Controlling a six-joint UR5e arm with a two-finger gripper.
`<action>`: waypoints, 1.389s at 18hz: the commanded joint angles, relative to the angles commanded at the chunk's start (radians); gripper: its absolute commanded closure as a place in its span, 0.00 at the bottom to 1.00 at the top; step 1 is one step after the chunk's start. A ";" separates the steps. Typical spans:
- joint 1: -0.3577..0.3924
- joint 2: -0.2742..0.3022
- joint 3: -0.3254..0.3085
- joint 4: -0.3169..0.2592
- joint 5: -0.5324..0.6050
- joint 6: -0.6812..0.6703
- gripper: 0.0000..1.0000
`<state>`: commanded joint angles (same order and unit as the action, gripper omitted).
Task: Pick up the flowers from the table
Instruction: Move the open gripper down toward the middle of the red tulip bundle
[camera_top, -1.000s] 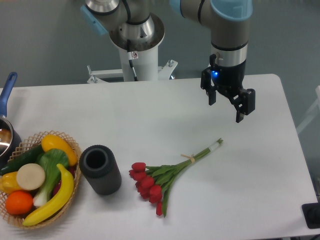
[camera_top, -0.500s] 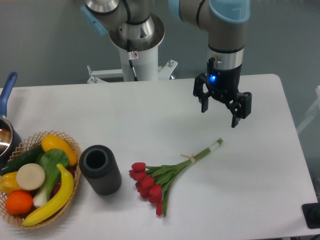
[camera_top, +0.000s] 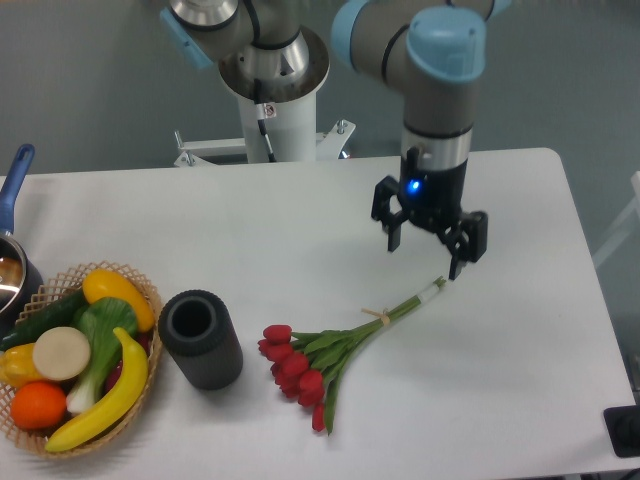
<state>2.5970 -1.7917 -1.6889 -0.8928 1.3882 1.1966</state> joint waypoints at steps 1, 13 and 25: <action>0.000 -0.003 0.003 0.012 0.000 -0.002 0.00; -0.057 -0.104 0.009 -0.024 -0.011 0.054 0.00; -0.061 -0.210 0.011 -0.078 -0.054 0.054 0.00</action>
<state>2.5357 -2.0017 -1.6782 -0.9710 1.3346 1.2502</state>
